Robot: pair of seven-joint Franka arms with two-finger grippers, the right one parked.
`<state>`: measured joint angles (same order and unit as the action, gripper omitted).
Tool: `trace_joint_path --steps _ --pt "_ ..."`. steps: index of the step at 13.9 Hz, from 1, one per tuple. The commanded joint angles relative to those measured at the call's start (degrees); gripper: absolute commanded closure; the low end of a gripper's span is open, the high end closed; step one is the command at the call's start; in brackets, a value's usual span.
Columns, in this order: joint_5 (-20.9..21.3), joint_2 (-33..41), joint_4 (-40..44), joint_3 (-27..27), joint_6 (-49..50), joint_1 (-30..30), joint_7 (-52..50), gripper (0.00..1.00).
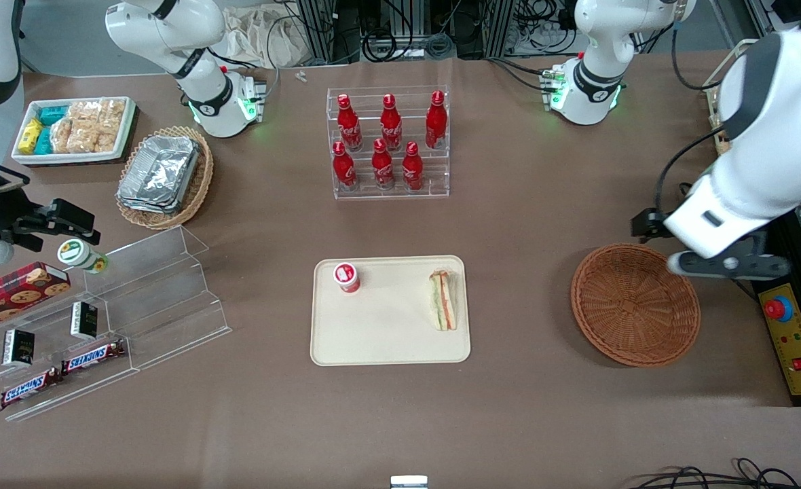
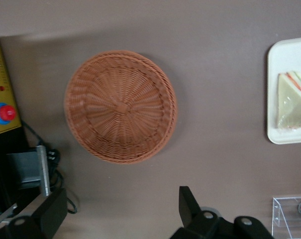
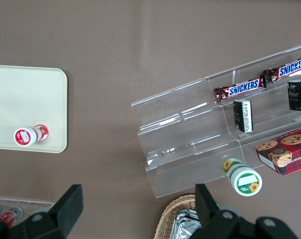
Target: Place sandwich from basket to tray
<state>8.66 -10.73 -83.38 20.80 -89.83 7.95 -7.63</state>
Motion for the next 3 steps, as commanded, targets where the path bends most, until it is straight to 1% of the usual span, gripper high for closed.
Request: trace_joint_path --steps 1,3 --pt "-1.01 0.80 1.11 0.29 2.28 2.76 0.25 0.01" --pt "-0.93 0.62 1.73 0.29 3.17 3.21 0.33 0.01"
